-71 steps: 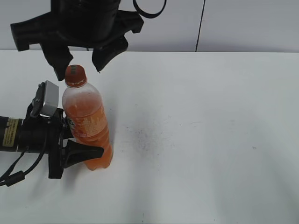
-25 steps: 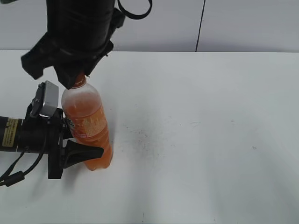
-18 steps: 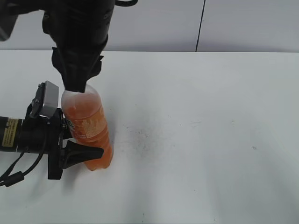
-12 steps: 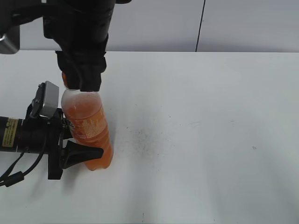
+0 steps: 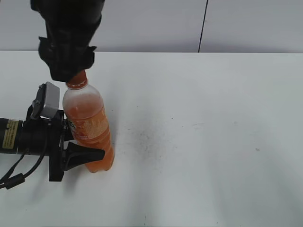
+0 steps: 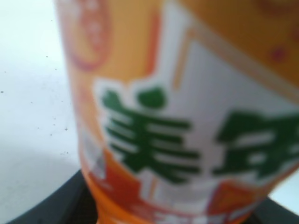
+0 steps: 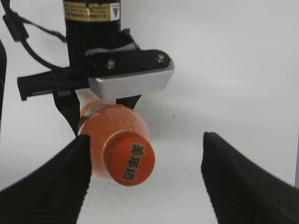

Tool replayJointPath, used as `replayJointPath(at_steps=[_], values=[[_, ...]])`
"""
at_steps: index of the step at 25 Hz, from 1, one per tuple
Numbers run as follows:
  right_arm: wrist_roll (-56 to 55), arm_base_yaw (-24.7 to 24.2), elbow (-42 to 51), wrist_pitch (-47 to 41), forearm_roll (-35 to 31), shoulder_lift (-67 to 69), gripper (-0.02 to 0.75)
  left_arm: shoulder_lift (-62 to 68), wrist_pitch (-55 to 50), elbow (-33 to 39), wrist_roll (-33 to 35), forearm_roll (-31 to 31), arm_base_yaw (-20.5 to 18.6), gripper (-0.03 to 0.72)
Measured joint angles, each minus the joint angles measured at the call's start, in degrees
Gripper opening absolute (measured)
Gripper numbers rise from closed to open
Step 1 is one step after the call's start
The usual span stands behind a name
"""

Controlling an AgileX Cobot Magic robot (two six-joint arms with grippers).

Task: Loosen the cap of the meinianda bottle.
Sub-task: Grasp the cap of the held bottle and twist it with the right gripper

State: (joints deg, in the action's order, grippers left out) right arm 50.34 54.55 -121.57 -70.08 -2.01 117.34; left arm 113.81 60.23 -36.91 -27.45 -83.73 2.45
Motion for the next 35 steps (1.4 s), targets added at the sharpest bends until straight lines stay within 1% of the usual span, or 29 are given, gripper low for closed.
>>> replayJointPath(at_steps=[2,4,5,7,10,12,13,16,20,22,30,32,35], values=[[-3.4,0.0,-1.6,0.0,-1.0,0.0,0.563,0.0,0.0,0.0,0.0,0.0,0.0,0.395],[-9.6,0.0,-2.2,0.0,-1.6,-0.4,0.568,0.0,0.0,0.0,0.0,0.0,0.0,0.395],[-15.1,0.0,-2.2,0.0,-1.7,-0.7,0.569,0.0,0.0,0.0,0.0,0.0,0.0,0.395],[-30.1,0.0,-2.3,0.0,-1.3,-1.3,0.572,0.0,0.0,0.0,0.0,0.0,0.0,0.395],[-53.1,0.0,-2.4,0.0,1.7,-1.7,0.575,0.0,-0.2,0.0,0.0,0.0,0.0,0.395],[-62.9,0.0,-2.3,0.0,2.0,-1.7,0.575,0.0,-0.3,0.0,0.0,-0.1,0.0,0.395],[-65.6,0.0,-2.1,0.0,2.6,-1.7,0.575,0.0,-0.3,0.0,0.0,-0.1,0.0,0.395],[-68.5,0.0,-0.6,0.0,2.6,-1.7,0.575,0.0,-0.3,0.0,0.0,-0.1,0.0,0.395],[-69.1,0.0,2.3,0.0,2.7,-1.6,0.575,0.0,-0.3,0.0,0.0,-0.1,0.0,0.395],[-69.2,0.0,2.5,-0.1,2.7,-1.3,0.563,0.0,-0.3,0.0,0.0,-0.1,0.0,0.395],[-68.8,0.0,2.7,-0.1,2.0,1.5,0.463,0.0,-0.3,0.0,0.0,-0.1,0.0,0.394],[-68.8,0.0,2.7,-0.1,2.0,1.6,0.43,0.0,-0.3,0.0,0.0,-0.1,0.0,0.394],[-68.7,0.0,2.7,-0.1,1.7,1.6,0.351,0.0,-0.3,0.0,0.0,-0.1,0.0,0.394]])
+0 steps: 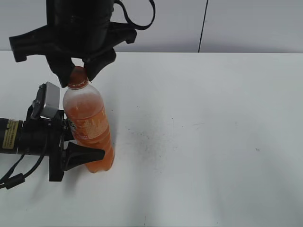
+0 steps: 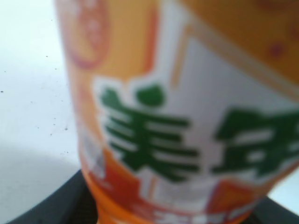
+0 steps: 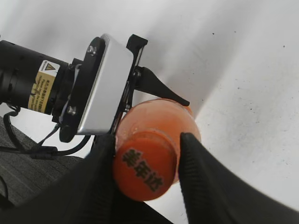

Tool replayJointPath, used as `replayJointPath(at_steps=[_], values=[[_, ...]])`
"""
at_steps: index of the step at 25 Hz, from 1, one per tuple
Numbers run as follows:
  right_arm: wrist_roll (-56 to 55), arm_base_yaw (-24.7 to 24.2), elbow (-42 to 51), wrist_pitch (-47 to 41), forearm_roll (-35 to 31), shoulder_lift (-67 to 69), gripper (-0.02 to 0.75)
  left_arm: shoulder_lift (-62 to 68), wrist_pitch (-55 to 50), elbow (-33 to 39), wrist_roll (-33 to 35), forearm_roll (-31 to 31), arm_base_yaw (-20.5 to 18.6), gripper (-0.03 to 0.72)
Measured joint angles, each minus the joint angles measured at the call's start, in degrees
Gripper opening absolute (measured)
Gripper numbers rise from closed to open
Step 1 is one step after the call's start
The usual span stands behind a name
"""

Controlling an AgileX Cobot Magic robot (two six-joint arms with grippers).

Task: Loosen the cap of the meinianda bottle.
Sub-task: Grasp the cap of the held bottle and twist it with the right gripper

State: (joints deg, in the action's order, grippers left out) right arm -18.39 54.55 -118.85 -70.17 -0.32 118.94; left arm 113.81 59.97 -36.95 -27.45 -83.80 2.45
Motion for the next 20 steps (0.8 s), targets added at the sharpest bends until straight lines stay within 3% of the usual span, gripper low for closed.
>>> replayJointPath(at_steps=[2,7,16,20], values=[[0.7,0.0,0.0,0.0,0.3,0.0,0.3,0.0,0.0,0.0,0.0,0.0,0.0,0.394],[11.2,0.0,0.0,0.0,0.0,0.0,0.29,0.0,0.0,0.0,-0.1,0.0,0.0,0.394],[57.6,0.0,0.0,-0.1,-2.7,0.0,0.278,-0.1,0.0,0.0,0.2,-0.2,0.0,0.394],[70.0,0.0,0.0,-0.2,-3.2,-0.1,0.283,-0.1,0.0,0.0,0.3,-0.2,0.0,0.394]])
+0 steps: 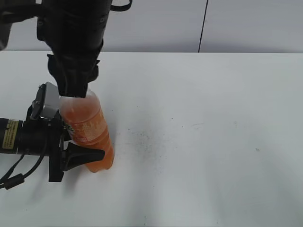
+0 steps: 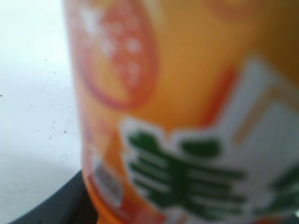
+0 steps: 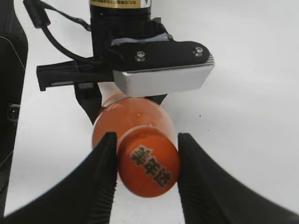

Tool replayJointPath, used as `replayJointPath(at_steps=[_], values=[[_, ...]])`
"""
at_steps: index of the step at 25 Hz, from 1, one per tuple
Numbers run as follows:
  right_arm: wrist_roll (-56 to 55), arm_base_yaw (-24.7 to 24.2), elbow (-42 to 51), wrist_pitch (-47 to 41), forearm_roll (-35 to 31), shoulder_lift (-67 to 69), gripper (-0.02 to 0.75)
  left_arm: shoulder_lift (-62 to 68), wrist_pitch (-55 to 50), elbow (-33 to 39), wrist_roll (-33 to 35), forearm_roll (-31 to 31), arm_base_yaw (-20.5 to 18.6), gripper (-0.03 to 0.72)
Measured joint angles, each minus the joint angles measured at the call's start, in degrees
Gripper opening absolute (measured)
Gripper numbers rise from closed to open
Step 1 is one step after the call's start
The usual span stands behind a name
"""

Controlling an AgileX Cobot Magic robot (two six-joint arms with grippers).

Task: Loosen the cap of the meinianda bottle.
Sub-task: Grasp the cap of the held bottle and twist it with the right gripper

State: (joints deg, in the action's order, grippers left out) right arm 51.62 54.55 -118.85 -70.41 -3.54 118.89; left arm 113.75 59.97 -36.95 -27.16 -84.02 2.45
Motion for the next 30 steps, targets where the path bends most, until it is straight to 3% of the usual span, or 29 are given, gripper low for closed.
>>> replayJointPath(at_steps=[11,17,20,23,30], values=[[3.4,0.0,0.0,-0.1,0.4,0.0,0.311,0.0,0.0,0.0,0.1,0.0,0.0,0.394],[-3.3,0.0,-0.4,1.0,2.5,-0.2,0.515,0.0,-0.2,0.0,-0.3,0.3,0.1,0.394],[-7.2,0.0,-0.4,0.8,2.5,-1.6,0.549,0.0,-0.2,0.0,-0.3,0.3,0.1,0.394],[-16.6,0.0,-0.4,0.7,2.5,-4.1,0.557,0.0,-0.2,0.0,-0.3,0.3,0.1,0.394],[-62.2,0.0,-0.4,0.6,2.9,-6.2,0.535,0.0,-0.2,0.0,-0.3,0.3,0.1,0.394]])
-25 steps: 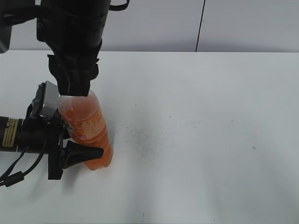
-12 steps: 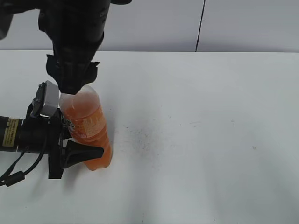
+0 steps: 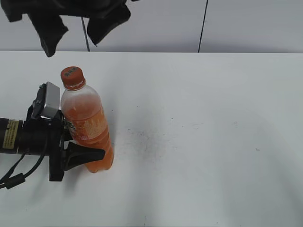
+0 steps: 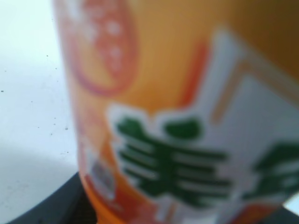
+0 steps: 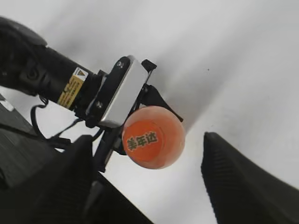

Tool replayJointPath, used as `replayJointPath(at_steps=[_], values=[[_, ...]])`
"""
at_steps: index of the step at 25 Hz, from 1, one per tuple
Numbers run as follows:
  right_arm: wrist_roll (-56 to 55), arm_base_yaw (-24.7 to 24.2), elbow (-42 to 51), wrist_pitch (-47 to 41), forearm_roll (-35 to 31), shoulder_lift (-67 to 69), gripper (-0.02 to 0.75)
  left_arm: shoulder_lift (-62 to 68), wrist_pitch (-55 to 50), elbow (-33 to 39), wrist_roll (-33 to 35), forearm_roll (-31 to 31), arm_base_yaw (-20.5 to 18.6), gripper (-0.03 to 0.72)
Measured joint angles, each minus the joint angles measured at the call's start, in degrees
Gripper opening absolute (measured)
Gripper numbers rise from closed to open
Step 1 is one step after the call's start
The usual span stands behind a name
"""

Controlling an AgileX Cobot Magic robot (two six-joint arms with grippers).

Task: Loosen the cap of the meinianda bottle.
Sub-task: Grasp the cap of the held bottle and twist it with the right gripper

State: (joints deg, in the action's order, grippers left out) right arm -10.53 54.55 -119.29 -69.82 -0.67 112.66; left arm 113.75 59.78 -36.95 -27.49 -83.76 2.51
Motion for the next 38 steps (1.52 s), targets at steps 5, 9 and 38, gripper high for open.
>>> replayJointPath(at_steps=[5,9,38], values=[[-6.2,0.0,0.0,0.0,0.7,1.2,0.477,0.0,0.0,0.0,0.0,0.0,0.0,0.394],[-6.5,0.0,0.0,0.0,0.2,2.5,0.469,0.0,0.0,0.0,0.0,0.0,0.0,0.394],[20.6,0.0,0.0,0.2,-0.5,5.4,0.272,0.0,0.0,0.0,-0.2,0.0,0.0,0.394]])
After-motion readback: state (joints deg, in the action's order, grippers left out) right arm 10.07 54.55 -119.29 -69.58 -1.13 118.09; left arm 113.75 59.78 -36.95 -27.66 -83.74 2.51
